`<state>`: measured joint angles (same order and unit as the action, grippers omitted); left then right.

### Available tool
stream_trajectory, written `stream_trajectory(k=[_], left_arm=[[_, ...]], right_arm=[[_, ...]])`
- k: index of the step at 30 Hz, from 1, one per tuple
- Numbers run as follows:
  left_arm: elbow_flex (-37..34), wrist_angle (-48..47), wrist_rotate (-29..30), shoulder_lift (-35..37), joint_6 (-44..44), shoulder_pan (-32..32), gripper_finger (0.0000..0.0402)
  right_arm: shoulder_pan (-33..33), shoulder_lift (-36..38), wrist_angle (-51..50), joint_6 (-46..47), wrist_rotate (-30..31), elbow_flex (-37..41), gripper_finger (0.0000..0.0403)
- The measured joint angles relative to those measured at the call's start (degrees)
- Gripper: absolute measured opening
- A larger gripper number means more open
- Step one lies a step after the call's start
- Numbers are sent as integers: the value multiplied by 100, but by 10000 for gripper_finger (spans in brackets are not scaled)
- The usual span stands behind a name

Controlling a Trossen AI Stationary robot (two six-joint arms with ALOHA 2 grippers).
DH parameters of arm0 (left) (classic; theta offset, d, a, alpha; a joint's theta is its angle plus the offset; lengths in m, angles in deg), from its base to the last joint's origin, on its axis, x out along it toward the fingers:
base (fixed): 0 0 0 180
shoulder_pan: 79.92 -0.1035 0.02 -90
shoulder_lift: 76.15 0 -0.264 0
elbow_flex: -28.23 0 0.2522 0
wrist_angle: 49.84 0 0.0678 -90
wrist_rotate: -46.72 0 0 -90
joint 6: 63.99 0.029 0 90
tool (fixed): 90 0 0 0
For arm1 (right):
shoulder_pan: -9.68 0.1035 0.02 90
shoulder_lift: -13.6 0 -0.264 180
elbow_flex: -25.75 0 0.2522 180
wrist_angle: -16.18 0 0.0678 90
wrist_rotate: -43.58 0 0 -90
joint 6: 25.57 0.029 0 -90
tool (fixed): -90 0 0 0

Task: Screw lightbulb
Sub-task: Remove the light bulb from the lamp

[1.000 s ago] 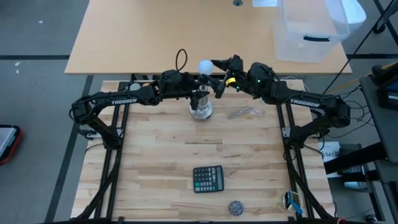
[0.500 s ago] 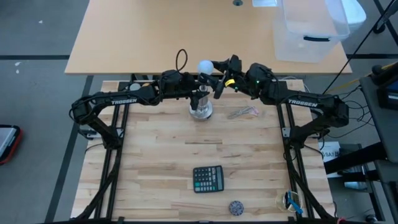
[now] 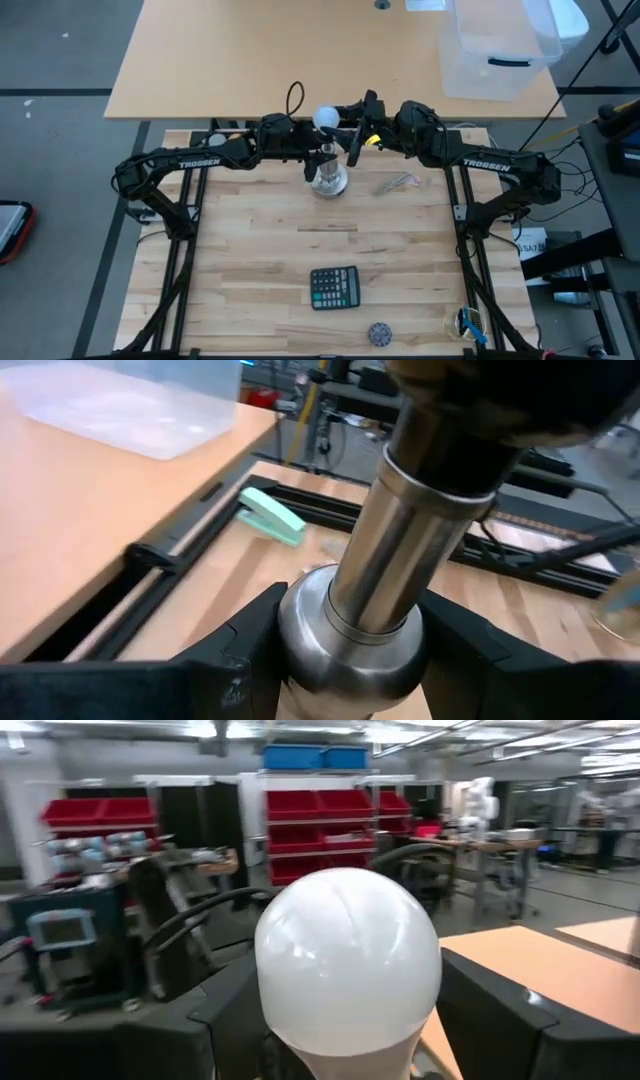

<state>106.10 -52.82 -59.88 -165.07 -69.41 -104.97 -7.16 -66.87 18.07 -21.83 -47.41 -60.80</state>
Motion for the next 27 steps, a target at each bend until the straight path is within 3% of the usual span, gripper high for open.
stream_trajectory(k=[9,20,27], left_arm=[[-7,-158,-1380,0,151,5,174],[-7,-268,-2936,-7,148,145,174],[-7,-254,-2931,-7,148,310,174]], right_arm=[[-143,80,-281,174,-1196,-11,244],[-556,146,-354,805,-3523,-9,246],[-639,142,-401,1035,-3737,-76,252]])
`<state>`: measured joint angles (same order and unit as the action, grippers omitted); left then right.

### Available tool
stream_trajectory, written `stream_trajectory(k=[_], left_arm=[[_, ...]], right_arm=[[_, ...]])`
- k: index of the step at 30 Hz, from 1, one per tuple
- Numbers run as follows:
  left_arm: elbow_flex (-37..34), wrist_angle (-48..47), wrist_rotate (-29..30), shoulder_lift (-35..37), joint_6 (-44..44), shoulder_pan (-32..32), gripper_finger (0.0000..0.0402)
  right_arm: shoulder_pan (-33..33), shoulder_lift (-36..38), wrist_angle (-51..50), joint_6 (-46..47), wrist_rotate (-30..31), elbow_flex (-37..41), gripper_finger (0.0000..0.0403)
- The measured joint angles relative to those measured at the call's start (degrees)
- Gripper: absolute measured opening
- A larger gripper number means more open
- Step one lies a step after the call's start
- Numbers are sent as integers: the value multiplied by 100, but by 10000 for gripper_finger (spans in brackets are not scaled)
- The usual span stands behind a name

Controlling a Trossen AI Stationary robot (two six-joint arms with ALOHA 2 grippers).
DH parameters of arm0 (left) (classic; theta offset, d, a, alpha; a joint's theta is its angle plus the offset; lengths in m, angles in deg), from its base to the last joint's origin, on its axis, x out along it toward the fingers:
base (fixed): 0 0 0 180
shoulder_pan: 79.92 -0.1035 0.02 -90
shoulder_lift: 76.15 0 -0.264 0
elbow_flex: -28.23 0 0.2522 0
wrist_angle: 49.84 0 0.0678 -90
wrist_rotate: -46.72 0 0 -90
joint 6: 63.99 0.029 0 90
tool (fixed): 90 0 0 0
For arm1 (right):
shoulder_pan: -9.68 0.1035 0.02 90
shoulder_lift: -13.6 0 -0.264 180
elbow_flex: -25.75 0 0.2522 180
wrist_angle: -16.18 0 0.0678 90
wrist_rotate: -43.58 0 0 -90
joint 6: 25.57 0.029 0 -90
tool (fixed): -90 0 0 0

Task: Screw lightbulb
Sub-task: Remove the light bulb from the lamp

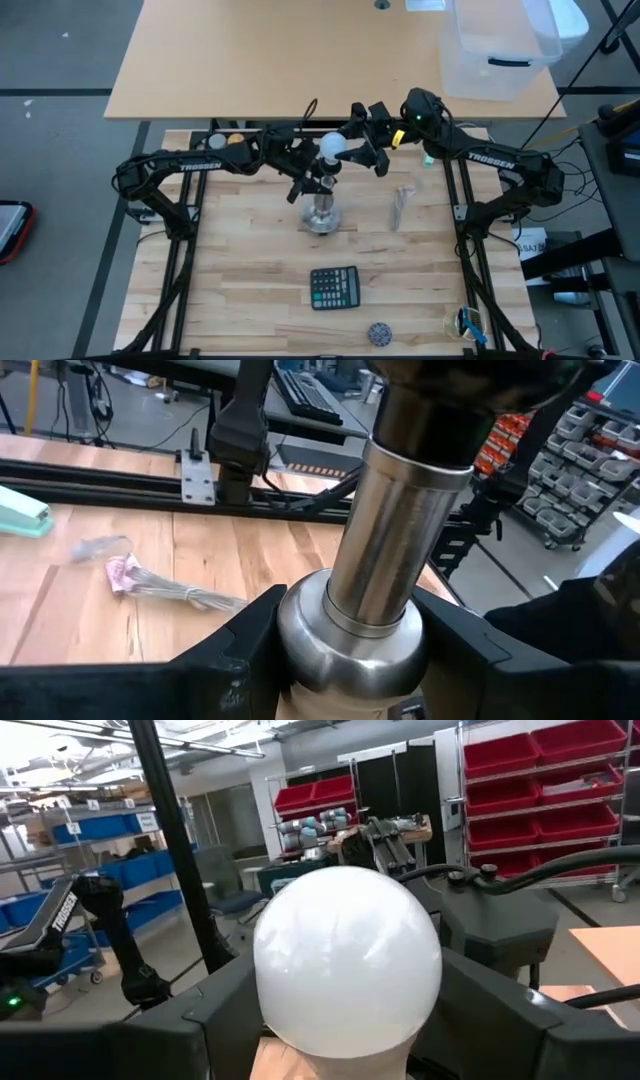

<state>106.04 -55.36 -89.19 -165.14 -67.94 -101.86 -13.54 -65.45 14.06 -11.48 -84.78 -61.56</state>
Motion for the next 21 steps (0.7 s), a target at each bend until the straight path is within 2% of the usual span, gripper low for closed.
stream_trajectory(k=[12,21], left_arm=[[15,-2,620,11,-9,43,174],[15,-10,1455,11,-21,48,174]], right_arm=[[42,0,-608,-342,536,-853,362],[78,-4,-1274,-728,879,-1580,375]])
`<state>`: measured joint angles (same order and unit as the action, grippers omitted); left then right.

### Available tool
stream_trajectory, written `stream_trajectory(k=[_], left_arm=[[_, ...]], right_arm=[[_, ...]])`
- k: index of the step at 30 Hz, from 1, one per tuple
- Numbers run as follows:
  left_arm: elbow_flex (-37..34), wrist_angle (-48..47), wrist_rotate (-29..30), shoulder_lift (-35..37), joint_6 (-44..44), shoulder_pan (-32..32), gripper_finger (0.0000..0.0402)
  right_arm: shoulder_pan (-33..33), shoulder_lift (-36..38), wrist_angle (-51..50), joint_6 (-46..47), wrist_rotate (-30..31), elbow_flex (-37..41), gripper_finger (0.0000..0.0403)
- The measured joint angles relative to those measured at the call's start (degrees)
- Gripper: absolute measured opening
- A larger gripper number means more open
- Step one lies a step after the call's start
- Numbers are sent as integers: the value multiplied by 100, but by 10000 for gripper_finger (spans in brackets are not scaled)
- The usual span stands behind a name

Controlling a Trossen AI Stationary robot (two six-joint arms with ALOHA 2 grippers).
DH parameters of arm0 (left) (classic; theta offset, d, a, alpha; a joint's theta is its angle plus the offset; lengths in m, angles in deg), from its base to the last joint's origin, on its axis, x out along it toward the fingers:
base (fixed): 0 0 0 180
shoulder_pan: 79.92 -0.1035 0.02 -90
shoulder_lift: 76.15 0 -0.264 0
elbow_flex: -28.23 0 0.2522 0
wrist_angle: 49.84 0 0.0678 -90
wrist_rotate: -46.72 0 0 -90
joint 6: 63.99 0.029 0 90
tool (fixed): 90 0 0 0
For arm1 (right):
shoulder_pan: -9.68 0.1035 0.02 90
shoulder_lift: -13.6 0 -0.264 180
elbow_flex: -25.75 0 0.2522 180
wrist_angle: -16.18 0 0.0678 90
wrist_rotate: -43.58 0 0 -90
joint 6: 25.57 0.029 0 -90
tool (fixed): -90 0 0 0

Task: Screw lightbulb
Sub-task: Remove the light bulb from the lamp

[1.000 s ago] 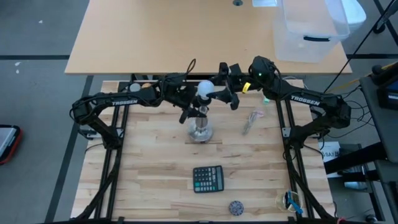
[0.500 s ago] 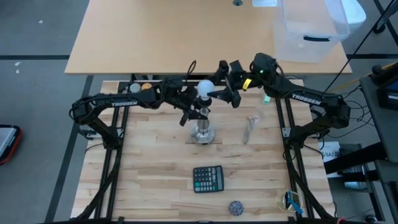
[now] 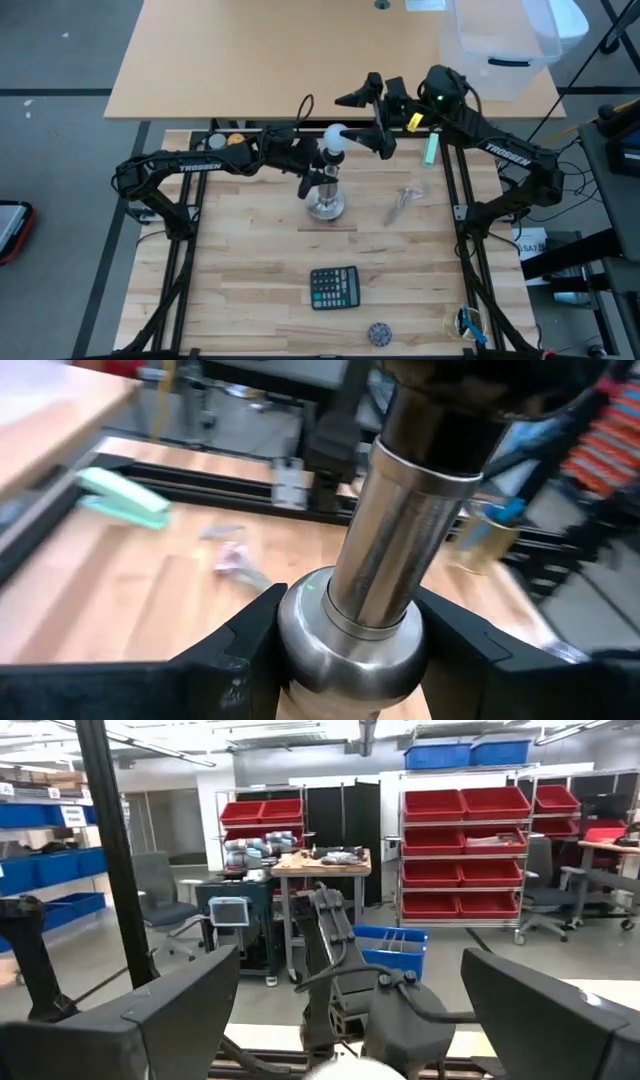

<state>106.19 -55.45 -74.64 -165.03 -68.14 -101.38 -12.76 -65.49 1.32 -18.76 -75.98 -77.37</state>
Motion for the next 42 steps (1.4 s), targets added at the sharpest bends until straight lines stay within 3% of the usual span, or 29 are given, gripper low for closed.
stream_trajectory(k=[4,8,11,20,32,39,42], left_arm=[[0,4,602,0,-2,23,174],[0,6,1155,0,-8,29,174],[-2,41,1601,0,-43,29,174],[-4,579,2765,0,-474,23,174],[-4,778,3036,0,-651,12,174],[-7,782,3040,0,-652,12,174],[-7,793,3040,0,-649,12,174]], right_arm=[[219,15,-799,-311,580,-423,375],[643,0,-1766,-1185,2025,-673,375],[814,4,-1806,-1409,2822,-686,375],[1031,-139,-1706,-914,4336,-686,375],[1061,-857,-1198,-548,5055,-684,375],[1059,-1078,-635,-695,5079,-684,373],[1049,-1086,-650,-727,5077,-684,355]])
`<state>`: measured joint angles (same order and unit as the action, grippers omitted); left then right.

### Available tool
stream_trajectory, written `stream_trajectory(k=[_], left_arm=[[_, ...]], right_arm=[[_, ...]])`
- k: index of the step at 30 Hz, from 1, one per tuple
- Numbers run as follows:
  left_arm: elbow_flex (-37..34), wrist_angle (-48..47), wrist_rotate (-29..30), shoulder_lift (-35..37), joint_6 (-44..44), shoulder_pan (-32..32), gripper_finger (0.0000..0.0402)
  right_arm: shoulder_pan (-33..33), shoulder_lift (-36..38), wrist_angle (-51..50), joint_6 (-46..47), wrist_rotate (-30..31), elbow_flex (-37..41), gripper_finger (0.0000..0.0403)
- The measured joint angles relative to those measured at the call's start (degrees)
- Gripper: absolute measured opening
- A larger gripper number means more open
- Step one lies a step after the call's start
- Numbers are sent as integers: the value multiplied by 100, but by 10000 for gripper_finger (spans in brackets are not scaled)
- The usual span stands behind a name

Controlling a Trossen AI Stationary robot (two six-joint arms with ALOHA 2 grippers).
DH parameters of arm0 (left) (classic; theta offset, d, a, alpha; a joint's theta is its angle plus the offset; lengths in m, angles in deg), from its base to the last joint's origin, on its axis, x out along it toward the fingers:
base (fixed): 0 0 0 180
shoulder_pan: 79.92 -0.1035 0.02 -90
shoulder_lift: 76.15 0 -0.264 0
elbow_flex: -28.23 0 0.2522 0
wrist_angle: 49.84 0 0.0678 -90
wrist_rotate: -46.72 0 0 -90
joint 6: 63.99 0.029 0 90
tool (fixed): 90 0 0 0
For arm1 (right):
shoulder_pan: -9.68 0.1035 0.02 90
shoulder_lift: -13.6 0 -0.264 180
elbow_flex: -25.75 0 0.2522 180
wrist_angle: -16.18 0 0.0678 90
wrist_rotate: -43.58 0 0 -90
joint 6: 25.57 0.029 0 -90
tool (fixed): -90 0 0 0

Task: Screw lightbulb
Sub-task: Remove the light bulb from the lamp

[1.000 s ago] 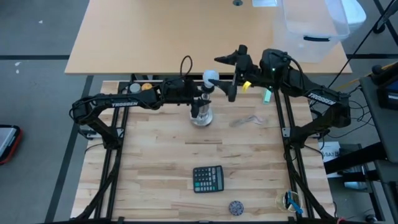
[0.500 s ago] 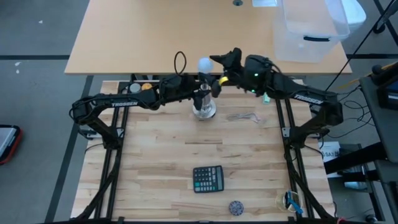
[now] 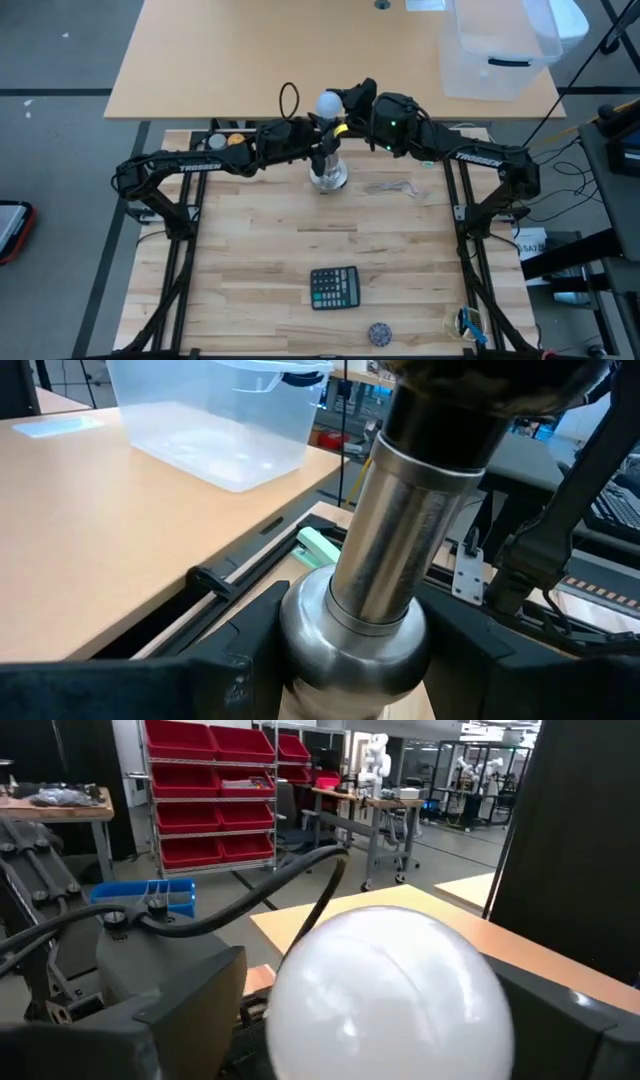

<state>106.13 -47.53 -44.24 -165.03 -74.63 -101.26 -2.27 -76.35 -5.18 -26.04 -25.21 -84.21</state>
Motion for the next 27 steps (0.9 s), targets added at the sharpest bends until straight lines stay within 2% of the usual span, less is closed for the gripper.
stream_trajectory(k=[6,10,13,19,27], left_arm=[[0,15,2,0,0,0,174],[0,24,-36,0,28,0,174],[-4,22,-220,0,49,-5,174],[-7,19,-922,-1,222,-15,174],[-11,-106,-2111,-15,442,-4,174]], right_arm=[[-40,0,-3,-24,-38,0,267],[-40,-1,-8,-53,-69,0,262],[-82,6,-25,-131,-337,0,262],[-269,75,-196,-185,-1524,0,262],[-729,153,-623,-286,-3848,-9,264]])
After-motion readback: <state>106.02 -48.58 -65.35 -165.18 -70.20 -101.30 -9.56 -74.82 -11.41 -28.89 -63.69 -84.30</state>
